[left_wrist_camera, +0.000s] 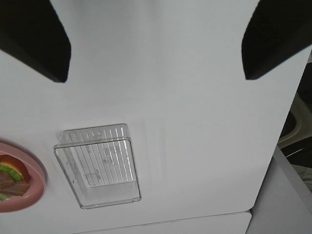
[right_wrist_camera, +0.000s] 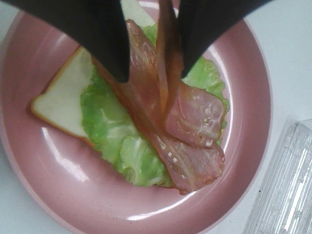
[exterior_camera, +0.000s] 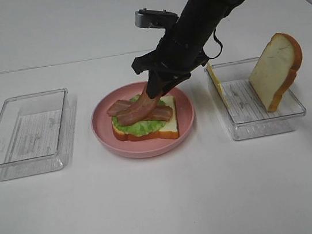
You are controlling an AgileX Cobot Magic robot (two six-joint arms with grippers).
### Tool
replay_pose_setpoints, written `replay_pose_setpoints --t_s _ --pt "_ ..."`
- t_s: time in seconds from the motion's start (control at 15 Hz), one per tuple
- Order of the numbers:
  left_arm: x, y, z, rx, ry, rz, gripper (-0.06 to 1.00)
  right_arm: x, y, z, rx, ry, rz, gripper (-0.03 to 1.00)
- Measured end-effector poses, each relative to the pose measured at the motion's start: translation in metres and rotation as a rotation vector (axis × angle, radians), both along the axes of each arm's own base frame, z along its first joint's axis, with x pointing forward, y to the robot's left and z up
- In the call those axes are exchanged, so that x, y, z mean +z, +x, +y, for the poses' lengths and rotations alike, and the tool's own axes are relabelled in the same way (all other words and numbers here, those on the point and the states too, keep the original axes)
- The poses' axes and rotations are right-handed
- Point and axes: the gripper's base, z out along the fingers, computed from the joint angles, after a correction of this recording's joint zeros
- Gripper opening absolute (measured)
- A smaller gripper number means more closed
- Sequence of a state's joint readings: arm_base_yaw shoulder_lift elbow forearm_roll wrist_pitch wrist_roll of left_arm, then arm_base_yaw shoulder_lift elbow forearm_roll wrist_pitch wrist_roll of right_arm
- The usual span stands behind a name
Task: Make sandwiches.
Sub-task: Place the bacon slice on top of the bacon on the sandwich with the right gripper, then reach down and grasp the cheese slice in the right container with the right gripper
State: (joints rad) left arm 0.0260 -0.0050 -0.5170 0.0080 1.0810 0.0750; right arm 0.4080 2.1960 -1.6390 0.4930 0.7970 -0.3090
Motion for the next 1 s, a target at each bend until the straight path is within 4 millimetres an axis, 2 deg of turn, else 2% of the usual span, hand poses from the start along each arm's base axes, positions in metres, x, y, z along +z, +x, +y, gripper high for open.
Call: replay_pose_setpoints --t_s 0.07,0.13,0.27,0.67,0.8,0.93,1.0 --pt "0.0 0.0 0.0 0.0 0.0 0.0 0.87 0.0 0.0 0.0 0.001 -0.002 -0.001 0.48" --pt "0.0 0.0 0.0 0.0 0.0 0.0 0.87 0.0 0.0 0.0 0.001 -0.002 -0.001 0.53" --pt "0.0 0.0 0.0 0.0 0.0 0.0 0.87 0.002 0.0 0.0 0.0 0.0 -0.004 0.73" --pt "0.0 0.0 0.0 0.0 0.0 0.0 0.87 0.041 -0.005 -0.003 -0.022 0.024 -0.069 0.79" --pt "0.0 0.0 0.0 0.0 0.0 0.0 0.87 0.056 -0.007 -0.006 -0.034 0.01 -0.088 0.88" --pt "0.0 0.0 0.0 0.0 0.0 0.0 0.87 0.071 -0.007 -0.012 -0.066 -0.064 -0.075 0.92" --pt "0.0 0.0 0.0 0.0 0.0 0.0 0.87 0.084 -0.005 -0.021 -0.109 -0.16 -0.071 0.93"
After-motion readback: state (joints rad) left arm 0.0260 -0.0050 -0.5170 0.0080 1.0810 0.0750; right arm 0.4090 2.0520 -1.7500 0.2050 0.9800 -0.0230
